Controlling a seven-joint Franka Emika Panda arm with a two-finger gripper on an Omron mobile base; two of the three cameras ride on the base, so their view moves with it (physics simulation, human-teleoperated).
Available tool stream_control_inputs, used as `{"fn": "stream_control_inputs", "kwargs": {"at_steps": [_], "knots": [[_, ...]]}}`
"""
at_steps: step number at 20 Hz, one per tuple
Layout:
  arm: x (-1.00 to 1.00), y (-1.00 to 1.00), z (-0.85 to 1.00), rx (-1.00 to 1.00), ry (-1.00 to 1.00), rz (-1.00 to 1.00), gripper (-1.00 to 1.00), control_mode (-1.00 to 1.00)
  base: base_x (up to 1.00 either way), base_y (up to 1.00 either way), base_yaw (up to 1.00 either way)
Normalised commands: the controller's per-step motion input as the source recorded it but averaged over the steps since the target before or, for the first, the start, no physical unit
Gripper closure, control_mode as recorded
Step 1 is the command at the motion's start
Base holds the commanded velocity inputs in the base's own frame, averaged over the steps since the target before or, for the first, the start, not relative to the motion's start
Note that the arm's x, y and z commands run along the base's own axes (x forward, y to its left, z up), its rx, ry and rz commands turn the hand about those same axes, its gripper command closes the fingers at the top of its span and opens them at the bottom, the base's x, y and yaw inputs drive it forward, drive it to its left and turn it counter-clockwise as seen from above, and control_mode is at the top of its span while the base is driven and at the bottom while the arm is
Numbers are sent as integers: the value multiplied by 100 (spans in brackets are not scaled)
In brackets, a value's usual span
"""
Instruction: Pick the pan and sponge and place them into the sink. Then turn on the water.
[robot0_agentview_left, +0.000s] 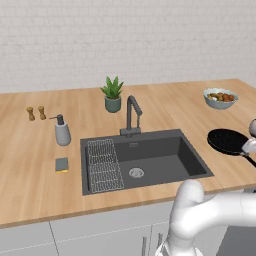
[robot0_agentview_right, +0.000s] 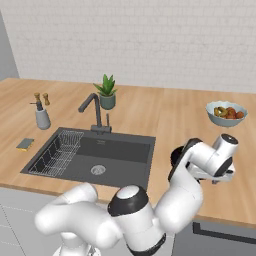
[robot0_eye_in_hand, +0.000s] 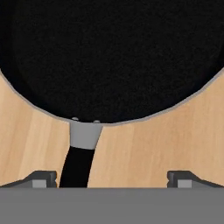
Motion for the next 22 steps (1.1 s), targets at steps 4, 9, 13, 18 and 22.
{"fn": "stream_control_inputs", "kwargs": {"at_steps": [4,9,13,18,22], "knots": [[16,0,-32,0,0,0,-100,-100,0,0,0],[4,0,-32,0,0,0,-100,-100,0,0,0],[1,4,-31,0,0,0,-100,-100,0,0,0],[0,24,-21,0,0,0,-100,-100,0,0,0],[0,35,-39,0,0,0,-100,-100,0,0,0]]}}
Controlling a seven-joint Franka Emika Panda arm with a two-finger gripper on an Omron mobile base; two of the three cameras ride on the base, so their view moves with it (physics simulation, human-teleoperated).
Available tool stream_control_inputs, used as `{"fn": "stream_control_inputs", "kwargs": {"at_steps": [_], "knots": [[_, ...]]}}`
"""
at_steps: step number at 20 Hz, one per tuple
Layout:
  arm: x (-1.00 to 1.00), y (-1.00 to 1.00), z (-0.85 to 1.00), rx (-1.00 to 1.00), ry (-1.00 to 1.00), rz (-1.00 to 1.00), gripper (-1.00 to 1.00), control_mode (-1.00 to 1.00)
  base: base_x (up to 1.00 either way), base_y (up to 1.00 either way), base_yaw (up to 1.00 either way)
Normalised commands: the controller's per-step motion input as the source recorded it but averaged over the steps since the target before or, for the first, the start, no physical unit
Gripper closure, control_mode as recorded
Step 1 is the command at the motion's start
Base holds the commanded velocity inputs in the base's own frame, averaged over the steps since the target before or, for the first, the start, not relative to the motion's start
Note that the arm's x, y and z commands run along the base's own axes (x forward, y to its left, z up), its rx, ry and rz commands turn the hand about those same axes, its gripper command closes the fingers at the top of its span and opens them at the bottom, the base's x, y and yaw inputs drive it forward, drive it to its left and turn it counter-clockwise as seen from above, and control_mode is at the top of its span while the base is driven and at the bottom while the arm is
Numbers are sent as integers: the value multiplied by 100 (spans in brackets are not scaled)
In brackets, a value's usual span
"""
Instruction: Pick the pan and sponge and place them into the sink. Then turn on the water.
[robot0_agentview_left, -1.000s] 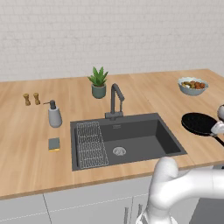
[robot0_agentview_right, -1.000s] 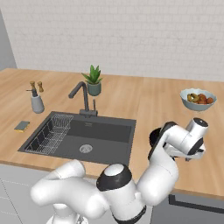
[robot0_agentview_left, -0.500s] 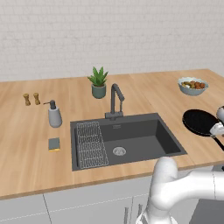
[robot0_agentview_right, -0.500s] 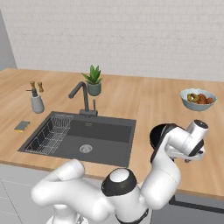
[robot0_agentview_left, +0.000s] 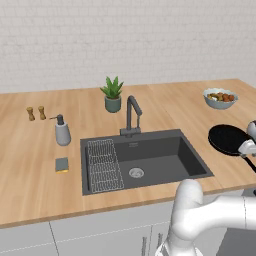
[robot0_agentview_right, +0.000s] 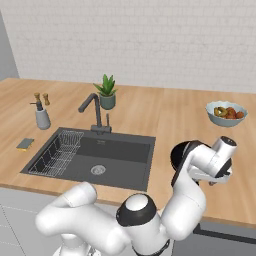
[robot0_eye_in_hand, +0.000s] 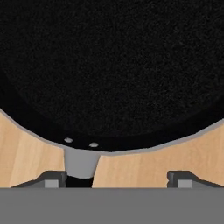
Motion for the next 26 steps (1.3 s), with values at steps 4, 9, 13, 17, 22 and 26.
{"fn": "stream_control_inputs", "kwargs": {"at_steps": [4,9,13,17,22,26], "knots": [[0,19,-46,0,0,0,-100,-100,0,0,0],[0,23,-50,0,0,0,-100,-100,0,0,0],[-9,37,-40,0,0,0,-100,-100,0,0,0],[-2,34,-42,0,1,0,-100,-100,0,0,0],[-3,30,-55,0,5,0,-100,-100,0,0,0],[-21,28,-54,0,9,0,-100,-100,0,0,0]]}}
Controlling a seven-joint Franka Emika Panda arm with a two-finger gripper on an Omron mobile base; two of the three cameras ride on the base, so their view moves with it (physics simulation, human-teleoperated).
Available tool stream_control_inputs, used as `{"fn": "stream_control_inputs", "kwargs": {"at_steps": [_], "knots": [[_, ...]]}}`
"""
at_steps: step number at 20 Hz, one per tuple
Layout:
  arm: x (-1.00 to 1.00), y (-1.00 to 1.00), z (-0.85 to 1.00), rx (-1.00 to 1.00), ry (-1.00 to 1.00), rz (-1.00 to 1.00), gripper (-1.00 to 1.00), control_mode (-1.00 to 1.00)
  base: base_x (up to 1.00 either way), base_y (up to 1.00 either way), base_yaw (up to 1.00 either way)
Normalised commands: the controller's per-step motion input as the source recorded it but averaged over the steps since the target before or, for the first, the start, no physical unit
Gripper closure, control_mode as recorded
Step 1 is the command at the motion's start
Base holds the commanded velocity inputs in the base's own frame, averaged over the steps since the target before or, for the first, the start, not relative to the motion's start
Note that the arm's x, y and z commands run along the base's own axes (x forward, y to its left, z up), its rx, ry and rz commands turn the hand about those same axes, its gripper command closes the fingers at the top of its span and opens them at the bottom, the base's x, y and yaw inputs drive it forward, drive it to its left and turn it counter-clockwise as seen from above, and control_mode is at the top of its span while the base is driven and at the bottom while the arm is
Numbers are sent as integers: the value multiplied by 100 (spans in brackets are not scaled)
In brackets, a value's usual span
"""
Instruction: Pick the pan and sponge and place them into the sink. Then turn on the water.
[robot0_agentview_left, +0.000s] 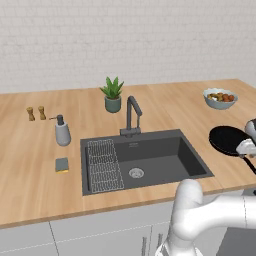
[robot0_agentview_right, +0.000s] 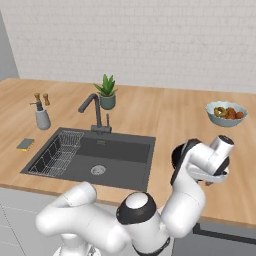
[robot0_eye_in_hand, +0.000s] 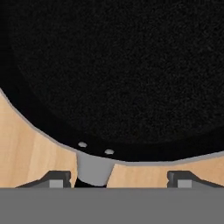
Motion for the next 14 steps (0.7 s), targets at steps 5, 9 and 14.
{"fn": "stream_control_inputs", "kwargs": {"at_steps": [5,9,14], "knots": [[-50,43,-60,0,12,0,-100,-100,0,0,0],[-57,44,-42,0,6,0,-100,-100,0,0,0],[-18,32,-56,0,1,0,-100,-100,0,0,0]]}}
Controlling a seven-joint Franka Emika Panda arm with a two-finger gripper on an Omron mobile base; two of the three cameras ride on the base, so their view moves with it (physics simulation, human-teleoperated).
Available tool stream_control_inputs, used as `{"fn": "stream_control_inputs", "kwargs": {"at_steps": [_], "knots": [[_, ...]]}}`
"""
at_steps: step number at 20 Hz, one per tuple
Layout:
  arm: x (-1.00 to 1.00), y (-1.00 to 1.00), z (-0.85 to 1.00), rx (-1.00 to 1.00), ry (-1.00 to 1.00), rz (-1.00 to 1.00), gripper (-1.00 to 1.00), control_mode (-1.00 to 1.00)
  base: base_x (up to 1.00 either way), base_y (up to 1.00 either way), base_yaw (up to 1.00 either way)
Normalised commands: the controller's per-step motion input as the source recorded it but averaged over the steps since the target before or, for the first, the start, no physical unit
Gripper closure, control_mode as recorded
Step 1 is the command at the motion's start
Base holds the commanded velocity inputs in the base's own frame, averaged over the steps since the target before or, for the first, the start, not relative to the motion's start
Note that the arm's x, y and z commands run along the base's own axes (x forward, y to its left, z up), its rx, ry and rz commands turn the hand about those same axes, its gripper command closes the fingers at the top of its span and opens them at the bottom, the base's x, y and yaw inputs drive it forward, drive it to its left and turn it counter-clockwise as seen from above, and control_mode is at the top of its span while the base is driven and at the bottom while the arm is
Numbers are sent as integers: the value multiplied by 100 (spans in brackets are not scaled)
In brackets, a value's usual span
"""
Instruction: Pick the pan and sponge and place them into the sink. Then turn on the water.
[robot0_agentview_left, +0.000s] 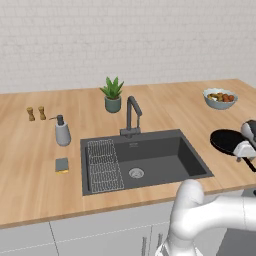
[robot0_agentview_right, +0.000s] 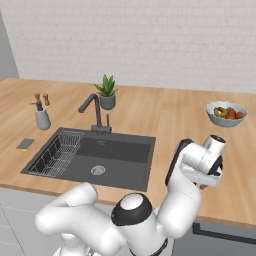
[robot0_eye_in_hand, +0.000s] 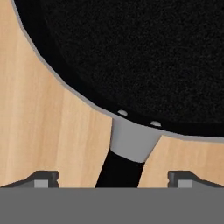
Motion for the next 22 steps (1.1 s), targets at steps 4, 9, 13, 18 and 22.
{"fn": "stream_control_inputs", "kwargs": {"at_steps": [4,9,13,18,22], "knots": [[10,2,-1,0,0,0,100,-100,0,0,0],[0,1,0,0,0,0,100,-100,0,0,0],[0,1,27,-1,0,4,100,-100,0,0,0],[0,0,36,-4,-9,19,100,-100,0,0,0],[0,1,49,-6,-18,24,100,-100,0,0,0]]}}
